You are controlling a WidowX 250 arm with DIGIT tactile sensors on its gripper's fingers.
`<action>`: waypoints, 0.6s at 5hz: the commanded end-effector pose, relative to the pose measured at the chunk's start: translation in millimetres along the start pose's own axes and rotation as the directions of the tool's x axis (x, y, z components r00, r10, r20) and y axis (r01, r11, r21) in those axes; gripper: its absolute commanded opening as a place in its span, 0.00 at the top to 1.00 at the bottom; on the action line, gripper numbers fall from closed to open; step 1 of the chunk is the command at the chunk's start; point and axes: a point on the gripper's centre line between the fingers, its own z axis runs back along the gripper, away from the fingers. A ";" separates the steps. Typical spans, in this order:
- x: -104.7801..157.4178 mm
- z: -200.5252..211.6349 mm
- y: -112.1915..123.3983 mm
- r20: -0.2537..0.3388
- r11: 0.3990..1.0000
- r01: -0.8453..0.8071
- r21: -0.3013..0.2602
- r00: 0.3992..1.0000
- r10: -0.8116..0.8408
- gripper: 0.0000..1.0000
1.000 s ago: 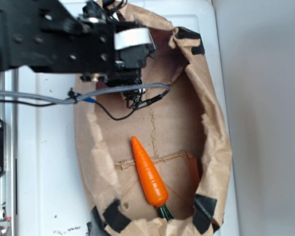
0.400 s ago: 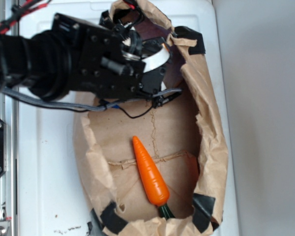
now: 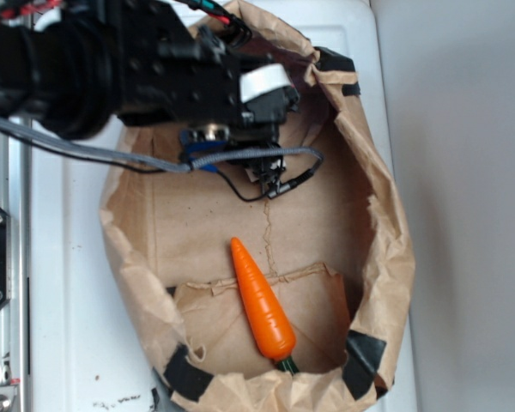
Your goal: Grab the blue sponge.
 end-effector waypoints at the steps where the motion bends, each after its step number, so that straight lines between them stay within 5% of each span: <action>1: 22.9 42.7 26.0 0.036 0.995 -0.041 -0.091 0.998 0.044 1.00; 3: 36.0 80.9 23.7 -0.032 0.979 -0.110 -0.169 0.994 0.107 1.00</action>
